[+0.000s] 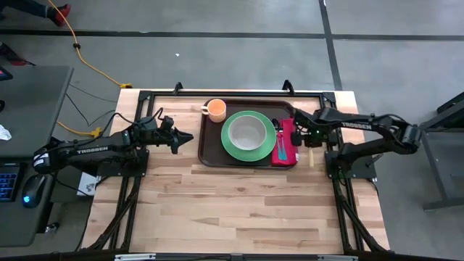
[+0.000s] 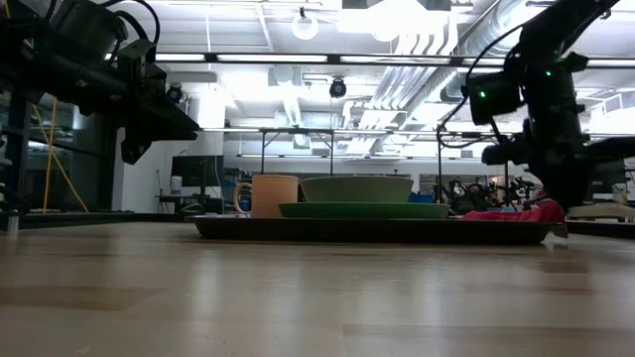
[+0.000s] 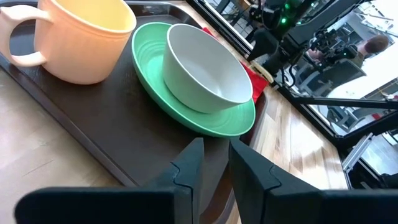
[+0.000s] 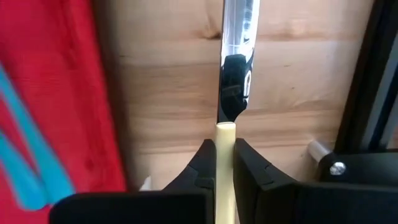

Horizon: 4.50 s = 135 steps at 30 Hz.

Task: Set up tray
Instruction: Put the yellow knife on top of the red table napkin to the right of the blue fork on the brown tray, then adjust the silverware on top of red table napkin on the brown tray

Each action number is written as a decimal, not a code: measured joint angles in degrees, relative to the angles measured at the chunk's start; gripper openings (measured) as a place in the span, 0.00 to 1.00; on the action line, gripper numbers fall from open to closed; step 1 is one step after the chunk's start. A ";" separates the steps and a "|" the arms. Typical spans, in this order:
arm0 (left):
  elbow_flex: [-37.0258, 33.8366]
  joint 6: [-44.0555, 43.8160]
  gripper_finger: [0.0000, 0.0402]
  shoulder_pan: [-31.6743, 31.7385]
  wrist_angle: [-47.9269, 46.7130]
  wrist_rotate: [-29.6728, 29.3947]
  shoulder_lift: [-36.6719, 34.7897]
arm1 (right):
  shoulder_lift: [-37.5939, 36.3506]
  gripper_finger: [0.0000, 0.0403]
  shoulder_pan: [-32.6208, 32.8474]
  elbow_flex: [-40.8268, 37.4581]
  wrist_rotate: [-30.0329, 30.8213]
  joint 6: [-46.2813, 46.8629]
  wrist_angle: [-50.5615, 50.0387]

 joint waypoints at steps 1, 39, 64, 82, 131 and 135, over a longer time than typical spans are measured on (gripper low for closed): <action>0.00 0.01 0.26 0.01 -0.02 0.01 0.00 | 0.00 0.02 0.00 0.95 0.11 -0.02 -0.97; 0.00 0.03 0.26 0.00 -0.06 -0.38 0.01 | 9.13 0.04 7.98 15.66 2.45 5.52 8.34; 0.00 0.35 0.26 0.01 -0.42 0.34 0.01 | 20.98 0.05 7.51 15.68 3.53 3.77 9.10; 0.00 1.06 0.26 0.01 -0.39 0.36 0.02 | 20.98 0.05 7.28 15.68 3.31 3.92 8.74; 0.00 0.44 0.26 0.01 -0.37 0.36 0.00 | 19.64 0.33 7.28 15.79 -2.34 -3.07 8.12; 0.00 -0.06 0.26 -0.01 -0.37 0.38 0.02 | 16.19 0.32 7.28 15.81 -0.06 -3.02 8.31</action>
